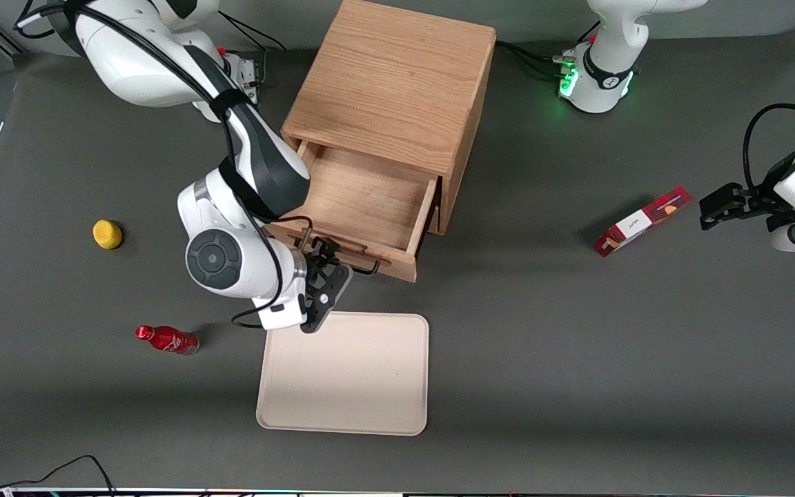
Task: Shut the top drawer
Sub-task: 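Push the drawer front with the right gripper into the wooden cabinet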
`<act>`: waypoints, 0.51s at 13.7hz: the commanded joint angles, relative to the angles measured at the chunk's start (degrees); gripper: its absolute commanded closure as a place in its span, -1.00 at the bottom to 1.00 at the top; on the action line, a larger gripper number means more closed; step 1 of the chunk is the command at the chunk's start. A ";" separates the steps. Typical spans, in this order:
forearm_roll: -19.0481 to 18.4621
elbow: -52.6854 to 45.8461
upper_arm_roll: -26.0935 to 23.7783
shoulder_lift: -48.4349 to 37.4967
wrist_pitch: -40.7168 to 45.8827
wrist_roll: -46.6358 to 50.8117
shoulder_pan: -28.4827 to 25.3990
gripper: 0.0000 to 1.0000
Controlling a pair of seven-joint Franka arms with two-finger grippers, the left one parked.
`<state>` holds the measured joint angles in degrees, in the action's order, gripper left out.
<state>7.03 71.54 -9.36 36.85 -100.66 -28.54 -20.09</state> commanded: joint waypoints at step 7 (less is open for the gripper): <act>-0.87 16.78 -2.50 -10.39 -7.44 0.67 -0.30 -1.00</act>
<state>6.99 81.97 -11.21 29.93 -105.01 -28.50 -20.23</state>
